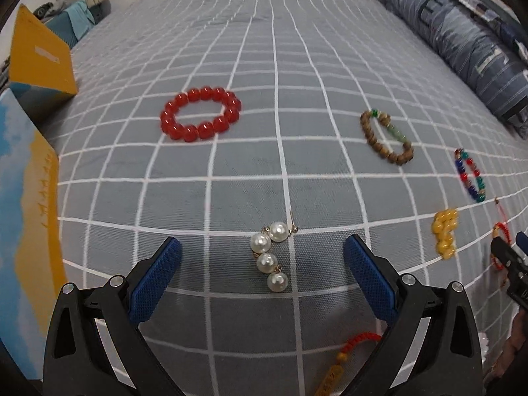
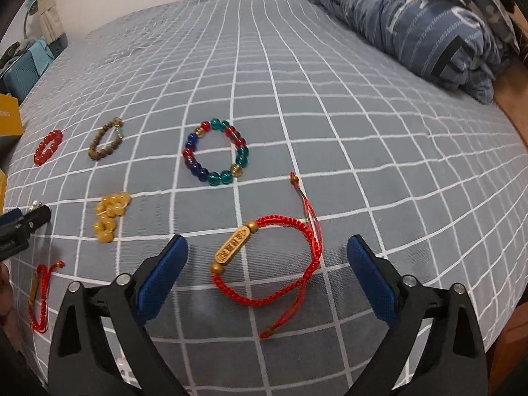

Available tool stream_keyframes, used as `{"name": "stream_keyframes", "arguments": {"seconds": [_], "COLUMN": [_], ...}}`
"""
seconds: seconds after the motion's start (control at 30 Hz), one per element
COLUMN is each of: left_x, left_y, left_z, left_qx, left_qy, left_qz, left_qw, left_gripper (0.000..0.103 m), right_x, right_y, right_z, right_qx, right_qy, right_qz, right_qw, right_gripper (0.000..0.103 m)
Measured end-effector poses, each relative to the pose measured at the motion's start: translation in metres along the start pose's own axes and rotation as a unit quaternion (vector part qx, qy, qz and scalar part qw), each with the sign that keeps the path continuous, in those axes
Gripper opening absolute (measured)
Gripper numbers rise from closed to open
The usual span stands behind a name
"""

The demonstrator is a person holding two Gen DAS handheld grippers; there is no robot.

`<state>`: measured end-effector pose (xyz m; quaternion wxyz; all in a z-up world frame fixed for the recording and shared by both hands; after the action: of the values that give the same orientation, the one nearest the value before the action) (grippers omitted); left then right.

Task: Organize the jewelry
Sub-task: 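Grasp the pearl earring with the left tool while the right tool grasps the red cord bracelet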

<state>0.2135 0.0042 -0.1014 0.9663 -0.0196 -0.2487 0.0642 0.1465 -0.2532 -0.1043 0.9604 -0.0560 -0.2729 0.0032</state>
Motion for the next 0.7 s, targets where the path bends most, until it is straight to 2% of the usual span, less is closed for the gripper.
{"name": "stream_keyframes", "arguments": {"seconds": [0.1,0.2,0.53,0.63,0.7], "left_x": [-0.001,-0.002,-0.013,-0.014,-0.014], "left_y": [-0.001,-0.003,-0.011,-0.009,-0.007], "left_z": [0.000,0.001,0.011,0.012,0.014], "left_qx": [0.003,-0.003,-0.004,-0.003,-0.009], "left_qy": [-0.003,0.000,0.001,0.001,0.000], "left_qz": [-0.002,-0.004,-0.014,-0.011,-0.007], "left_qw": [1.0000,1.0000,0.9999,0.9999,0.9999], "left_gripper": [0.096,0.087,0.045,0.029,0.013], "right_x": [-0.003,-0.006,-0.008,-0.006,-0.006], "right_y": [-0.004,-0.007,-0.012,-0.011,-0.011], "right_z": [-0.011,-0.013,-0.009,-0.008,-0.008], "right_qx": [0.012,0.019,0.021,0.019,0.018], "right_qy": [0.016,0.020,0.023,0.022,0.017], "right_qz": [-0.011,-0.018,-0.032,-0.031,-0.028], "right_qw": [1.000,0.999,0.999,0.999,0.999], "right_gripper": [0.084,0.079,0.047,0.032,0.012]}}
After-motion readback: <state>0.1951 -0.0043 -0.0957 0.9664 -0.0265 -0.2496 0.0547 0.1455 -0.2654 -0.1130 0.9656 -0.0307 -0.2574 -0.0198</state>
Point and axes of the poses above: each gripper's, at about its wrist camera, not at the fingertips, and z roughly against the way its jaws point, y to its left, x to its top, the point moved 2 cm from there along -z, roughly the way its jaws point, and after that the axes turned 10 degrees about z, right-handed, at the moved point
